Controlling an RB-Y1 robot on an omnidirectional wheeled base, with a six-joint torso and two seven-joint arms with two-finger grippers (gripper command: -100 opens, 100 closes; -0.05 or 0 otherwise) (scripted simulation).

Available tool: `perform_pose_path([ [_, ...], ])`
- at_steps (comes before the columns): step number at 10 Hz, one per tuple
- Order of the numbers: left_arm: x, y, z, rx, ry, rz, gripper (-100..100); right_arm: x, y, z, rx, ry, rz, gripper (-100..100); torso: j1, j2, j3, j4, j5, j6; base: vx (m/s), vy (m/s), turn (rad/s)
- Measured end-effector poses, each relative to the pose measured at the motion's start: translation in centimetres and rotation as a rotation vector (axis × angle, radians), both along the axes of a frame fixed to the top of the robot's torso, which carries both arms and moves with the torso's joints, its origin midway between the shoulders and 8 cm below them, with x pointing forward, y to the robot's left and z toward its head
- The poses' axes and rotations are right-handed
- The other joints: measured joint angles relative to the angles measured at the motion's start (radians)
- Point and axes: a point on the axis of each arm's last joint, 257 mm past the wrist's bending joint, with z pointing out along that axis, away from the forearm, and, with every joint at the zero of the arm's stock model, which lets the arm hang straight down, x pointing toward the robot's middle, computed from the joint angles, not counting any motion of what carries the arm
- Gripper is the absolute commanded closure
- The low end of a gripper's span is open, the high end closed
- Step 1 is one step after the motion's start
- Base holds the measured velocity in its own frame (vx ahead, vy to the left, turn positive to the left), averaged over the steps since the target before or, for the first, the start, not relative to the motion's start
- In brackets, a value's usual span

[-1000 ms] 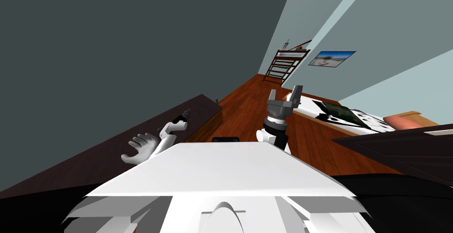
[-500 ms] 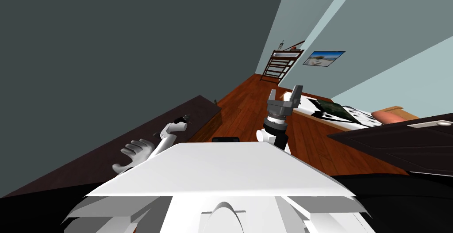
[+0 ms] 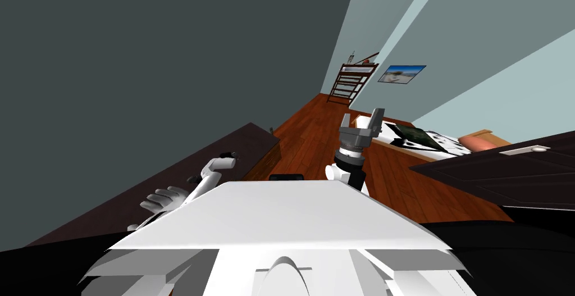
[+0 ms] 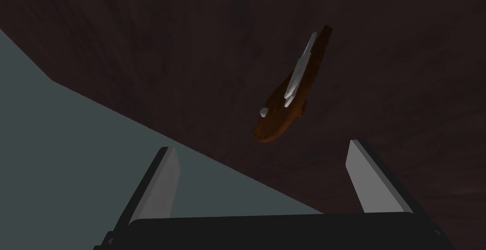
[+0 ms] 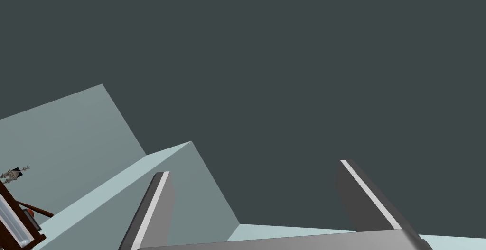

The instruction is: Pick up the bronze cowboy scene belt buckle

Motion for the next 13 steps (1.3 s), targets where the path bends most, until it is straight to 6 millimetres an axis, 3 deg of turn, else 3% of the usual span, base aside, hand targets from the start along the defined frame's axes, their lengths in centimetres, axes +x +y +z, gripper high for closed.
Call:
perform_pose_path([
  [2, -2.3, 1.0, -1.9, 0.001, 0.087, 0.024, -100, 0.0, 0.0, 0.0, 0.0, 0.0, 0.0, 0, 0.0, -0.001, 0.0, 0.0, 0.0, 0.0, 0.052, 0.015, -0.08],
  [7, -6.8, 2.8, -3.7, 0.007, 0.24, 0.064, -100, 0.0, 0.0, 0.0, 0.0, 0.0, 0.0, 0, -0.001, 0.0, 0.0, 0.0, 0.0, 0.0, 0.051, 0.007, -0.082],
  [9, -7.7, 3.3, -4.0, 0.008, 0.283, 0.078, -100, 0.0, 0.0, 0.0, 0.0, 0.0, 0.0, 0, -0.002, 0.001, 0.001, 0.0, 0.0, 0.0, 0.021, 0.002, -0.034],
  [10, -7.8, 3.3, -4.0, 0.008, 0.287, 0.079, 0, 0.0, 0.0, 0.0, 0.0, 0.0, 0.0, 0, -0.002, 0.002, 0.001, 0.0, 0.0, 0.0, 0.0, 0.0, 0.0],
  [11, -7.8, 3.3, -4.0, 0.008, 0.287, 0.079, -100, 0.0, 0.0, 0.0, 0.0, 0.0, 0.0, 0, -0.002, 0.003, 0.002, 0.001, 0.0, 0.0, 0.018, 0.026, -0.016],
  [13, -8.2, 3.2, -5.0, 0.008, 0.288, 0.083, -100, 0.0, 0.0, 0.0, 0.0, 0.0, 0.0, 0, 0.001, 0.002, 0.001, 0.0, 0.0, 0.0, 0.033, 0.05, -0.021],
])
